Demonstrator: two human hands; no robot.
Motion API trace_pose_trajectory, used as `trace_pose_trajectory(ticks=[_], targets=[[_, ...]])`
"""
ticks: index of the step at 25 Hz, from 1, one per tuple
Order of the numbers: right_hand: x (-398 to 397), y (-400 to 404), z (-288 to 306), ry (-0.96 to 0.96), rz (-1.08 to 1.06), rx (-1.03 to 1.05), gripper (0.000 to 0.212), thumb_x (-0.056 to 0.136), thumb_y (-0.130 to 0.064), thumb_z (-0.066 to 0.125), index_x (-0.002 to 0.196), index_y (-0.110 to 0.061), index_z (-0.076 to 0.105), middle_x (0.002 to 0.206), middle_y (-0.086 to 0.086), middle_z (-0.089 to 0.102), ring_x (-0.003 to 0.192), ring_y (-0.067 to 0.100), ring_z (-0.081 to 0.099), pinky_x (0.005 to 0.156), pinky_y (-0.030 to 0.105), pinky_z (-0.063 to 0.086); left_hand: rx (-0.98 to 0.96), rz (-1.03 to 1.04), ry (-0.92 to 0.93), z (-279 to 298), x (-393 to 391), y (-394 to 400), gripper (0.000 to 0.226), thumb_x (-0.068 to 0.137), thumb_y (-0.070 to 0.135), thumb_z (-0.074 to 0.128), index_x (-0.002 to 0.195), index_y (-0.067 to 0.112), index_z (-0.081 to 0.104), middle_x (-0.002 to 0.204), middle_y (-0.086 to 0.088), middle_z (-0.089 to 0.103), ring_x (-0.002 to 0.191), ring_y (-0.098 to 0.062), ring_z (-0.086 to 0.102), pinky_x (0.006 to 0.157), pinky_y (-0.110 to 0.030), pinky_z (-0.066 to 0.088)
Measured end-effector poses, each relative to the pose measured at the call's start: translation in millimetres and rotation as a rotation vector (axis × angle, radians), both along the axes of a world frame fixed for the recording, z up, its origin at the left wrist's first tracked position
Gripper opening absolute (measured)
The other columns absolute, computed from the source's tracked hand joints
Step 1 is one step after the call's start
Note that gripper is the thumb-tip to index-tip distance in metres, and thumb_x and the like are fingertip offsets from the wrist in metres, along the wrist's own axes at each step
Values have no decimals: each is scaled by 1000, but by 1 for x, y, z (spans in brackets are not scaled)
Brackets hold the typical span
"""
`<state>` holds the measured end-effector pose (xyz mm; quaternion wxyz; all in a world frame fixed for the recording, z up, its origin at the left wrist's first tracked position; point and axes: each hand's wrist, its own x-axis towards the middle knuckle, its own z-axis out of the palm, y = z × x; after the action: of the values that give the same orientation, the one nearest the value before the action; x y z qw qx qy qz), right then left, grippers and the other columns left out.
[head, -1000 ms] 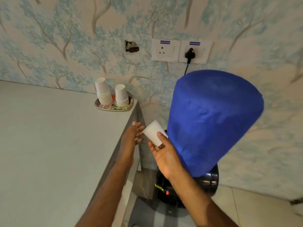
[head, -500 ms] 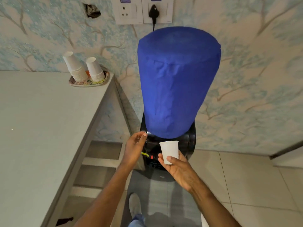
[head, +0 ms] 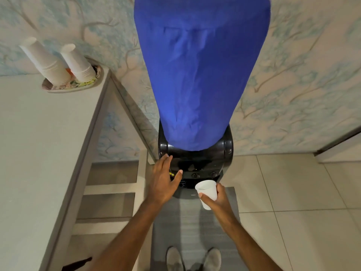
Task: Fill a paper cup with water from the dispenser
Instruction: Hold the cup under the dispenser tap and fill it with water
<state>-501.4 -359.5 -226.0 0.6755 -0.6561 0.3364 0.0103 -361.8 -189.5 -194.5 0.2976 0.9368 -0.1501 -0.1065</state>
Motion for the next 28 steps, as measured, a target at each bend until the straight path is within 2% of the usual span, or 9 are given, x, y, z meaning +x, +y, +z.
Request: trace_pose_trajectory(ticks=[2,5,11,13,18,21,24,26,28], targets=[[5,3,-33,91,34,-144,58,76,-23,90,122,-25,54,127,6,51,114,24,58,78,30,58,65,-44,-66,-12,5,2,77,99,46,61,164,21,27,174,-2,16,160,-24,15,127,-39,20],[13,7,-80,150,16,-303,68,67,-34,92,124,-22,57,125,5,56,117,26,57,92,47,58,101,-114,-149,-31,10,7,81,100,43,60,166,20,19,176,-2,0,162,-25,2,126,-34,8],[33,10,-168,214,-7,-403,71,65,-37,92,125,-25,56,122,4,62,117,28,58,93,49,57,12,-93,-259,-81,23,9,81,99,32,61,166,11,18,176,-4,1,163,-26,0,127,-22,-8],[43,9,-192,198,-17,-405,70,66,-30,91,126,-22,56,123,5,61,115,27,60,92,47,57,-34,-73,-309,-95,24,7,82,98,27,62,165,8,19,175,-5,3,163,-28,1,129,-22,-7],[68,3,-242,197,-35,-385,72,72,-16,88,133,-17,49,127,6,59,112,24,59,80,25,51,-133,-1,-383,-118,22,-1,79,94,15,59,164,4,22,175,-9,12,163,-30,5,132,-27,1],[85,1,-256,161,-40,-369,74,72,-8,87,134,-14,49,125,6,62,111,23,61,79,21,51,-144,12,-396,-126,21,-4,81,94,11,61,164,4,21,175,-9,11,163,-30,4,133,-38,11],[101,0,-266,127,-27,-381,72,71,-5,86,132,-16,52,113,0,67,99,11,65,67,10,50,-153,5,-393,-134,19,-3,83,94,8,62,164,6,18,175,-6,8,163,-30,2,128,-50,29],[107,1,-272,135,-28,-382,68,72,-3,85,131,-15,54,110,-1,69,95,8,67,64,8,49,-154,1,-391,-136,20,-1,85,94,9,64,165,8,17,175,-4,7,163,-29,2,125,-51,35],[110,1,-279,160,-21,-365,66,75,-3,85,133,-12,55,114,4,71,100,15,68,65,9,50,-136,-7,-399,-138,22,0,86,93,10,64,165,9,16,175,-4,8,163,-29,2,128,-45,29]])
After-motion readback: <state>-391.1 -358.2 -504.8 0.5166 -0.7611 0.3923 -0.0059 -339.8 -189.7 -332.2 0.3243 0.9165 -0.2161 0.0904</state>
